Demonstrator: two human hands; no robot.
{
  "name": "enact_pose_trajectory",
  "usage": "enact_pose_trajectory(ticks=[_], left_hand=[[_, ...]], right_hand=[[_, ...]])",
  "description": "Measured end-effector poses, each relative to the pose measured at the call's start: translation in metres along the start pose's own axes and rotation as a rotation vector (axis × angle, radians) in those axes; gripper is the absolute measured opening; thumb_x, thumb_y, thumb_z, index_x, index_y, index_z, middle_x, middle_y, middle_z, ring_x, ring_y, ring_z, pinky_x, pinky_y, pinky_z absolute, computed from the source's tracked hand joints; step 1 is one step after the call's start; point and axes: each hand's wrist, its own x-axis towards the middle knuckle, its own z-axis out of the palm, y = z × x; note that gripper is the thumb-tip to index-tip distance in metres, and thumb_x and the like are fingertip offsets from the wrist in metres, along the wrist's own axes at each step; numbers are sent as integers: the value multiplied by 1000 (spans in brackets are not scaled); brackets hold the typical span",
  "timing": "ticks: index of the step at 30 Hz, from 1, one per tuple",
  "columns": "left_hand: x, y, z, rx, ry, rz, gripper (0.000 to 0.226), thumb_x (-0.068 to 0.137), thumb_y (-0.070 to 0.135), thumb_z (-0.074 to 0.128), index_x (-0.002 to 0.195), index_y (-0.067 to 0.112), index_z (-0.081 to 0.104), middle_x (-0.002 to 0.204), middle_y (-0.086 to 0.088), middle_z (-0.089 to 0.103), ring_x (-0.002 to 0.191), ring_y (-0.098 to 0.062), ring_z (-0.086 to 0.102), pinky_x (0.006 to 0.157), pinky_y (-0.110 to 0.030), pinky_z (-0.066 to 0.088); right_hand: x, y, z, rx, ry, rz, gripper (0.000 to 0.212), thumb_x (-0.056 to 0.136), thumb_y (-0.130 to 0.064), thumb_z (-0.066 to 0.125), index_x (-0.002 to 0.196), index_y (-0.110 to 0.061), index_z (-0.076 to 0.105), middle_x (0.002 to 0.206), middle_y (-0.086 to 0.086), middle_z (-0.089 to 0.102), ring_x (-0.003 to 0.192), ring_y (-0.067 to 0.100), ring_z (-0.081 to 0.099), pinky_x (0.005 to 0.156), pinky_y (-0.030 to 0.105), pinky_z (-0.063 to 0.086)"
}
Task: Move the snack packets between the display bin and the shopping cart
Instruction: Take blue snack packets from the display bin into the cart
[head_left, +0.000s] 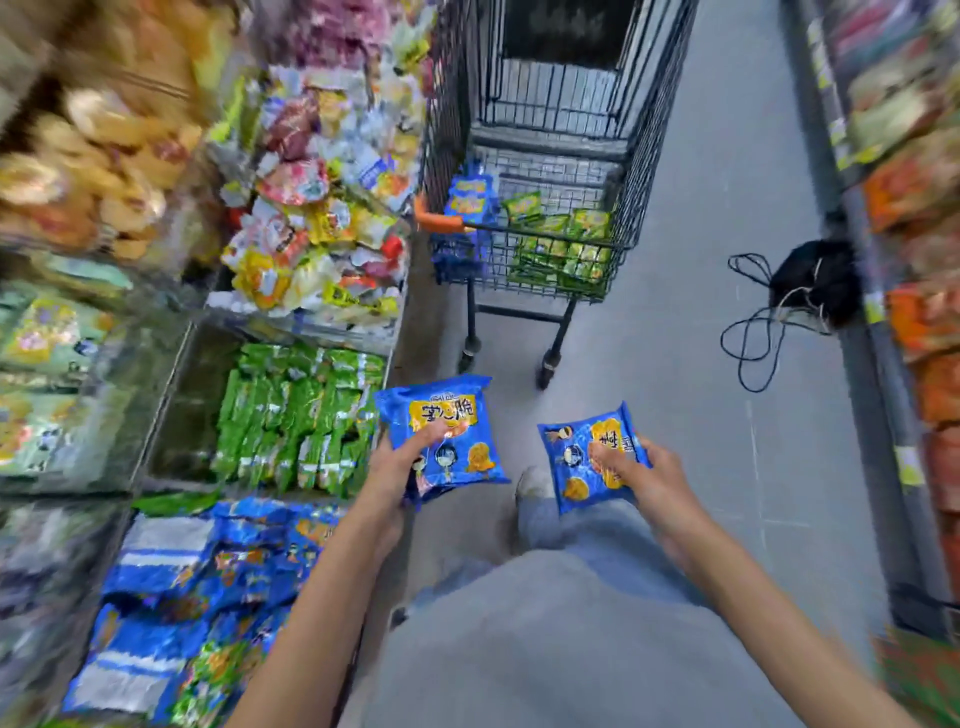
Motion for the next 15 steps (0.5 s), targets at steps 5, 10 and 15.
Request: enact_pose_trajectory(ticks=[5,10,15], left_hand=[[28,35,40,-47,-25,23,66,68,28,63,129,5,51,109,-15,67,71,-17,71,47,-20,50],[56,59,44,-152,31,7,57,67,27,63,121,11,54,78,-1,74,62,-13,71,46,-20,51],[102,99,38,-233,79,-17,51,67,23,63,116,7,58,81,-6,75,65,-18,72,50,-26,55]], right_hand=[[49,-53,-13,34,-46,-22,9,82,-13,68,89,-10,64,84,7,71,70,17,68,69,29,55],[93,-101,-1,36,-92,-16,9,82,-15,68,87,-17,62,81,0,73,68,13,69,68,26,55],[147,-145,28,29,-115,11,12,82,-15,68,92,-17,62,87,3,72,71,15,69,74,30,55]])
